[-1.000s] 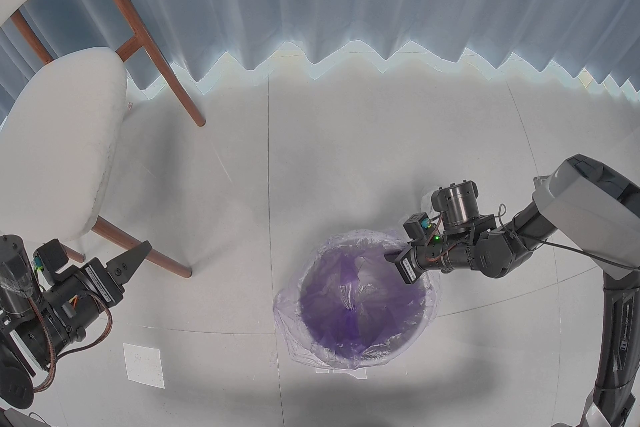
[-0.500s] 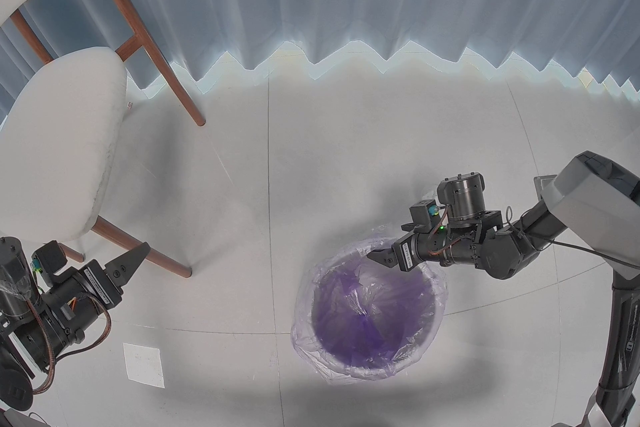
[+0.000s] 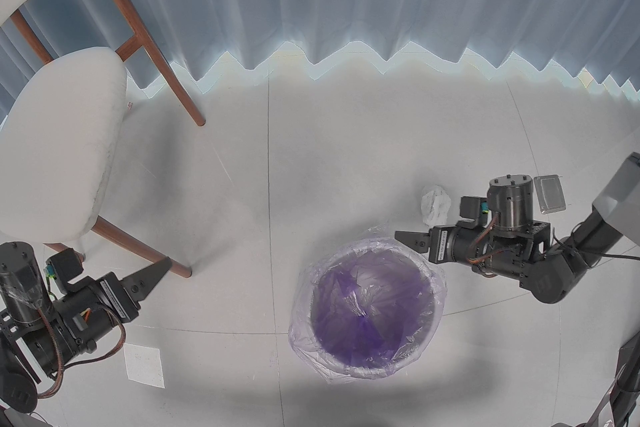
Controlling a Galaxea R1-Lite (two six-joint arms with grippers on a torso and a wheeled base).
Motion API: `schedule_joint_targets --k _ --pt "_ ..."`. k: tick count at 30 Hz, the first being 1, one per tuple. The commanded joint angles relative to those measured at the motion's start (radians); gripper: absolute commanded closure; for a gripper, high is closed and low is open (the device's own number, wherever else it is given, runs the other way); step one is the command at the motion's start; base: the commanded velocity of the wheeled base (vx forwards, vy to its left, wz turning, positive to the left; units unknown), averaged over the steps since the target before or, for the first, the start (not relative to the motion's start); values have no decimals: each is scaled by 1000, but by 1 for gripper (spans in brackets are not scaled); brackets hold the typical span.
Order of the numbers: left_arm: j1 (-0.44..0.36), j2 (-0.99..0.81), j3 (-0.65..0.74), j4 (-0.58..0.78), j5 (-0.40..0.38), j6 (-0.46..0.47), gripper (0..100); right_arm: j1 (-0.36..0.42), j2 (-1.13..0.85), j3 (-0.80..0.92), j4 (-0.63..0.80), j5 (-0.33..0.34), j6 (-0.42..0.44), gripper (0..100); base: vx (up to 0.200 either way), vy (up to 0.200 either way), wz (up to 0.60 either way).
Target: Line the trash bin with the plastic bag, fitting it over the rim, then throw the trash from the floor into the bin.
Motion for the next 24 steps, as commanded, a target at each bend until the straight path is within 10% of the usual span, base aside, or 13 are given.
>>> schedule_joint_targets --k 1,10,24 --pt "-113 166 -25 49 -4 1 0 -20 -200 202 -56 -84 167 0 0 0 0" --pt "-205 559 -61 -120 4 44 0 -186 -316 504 -177 -121 232 0 0 0 0" --pt "-204 763 -58 -379 -30 41 0 -186 -254 682 -398 -122 324 0 -157 0 0"
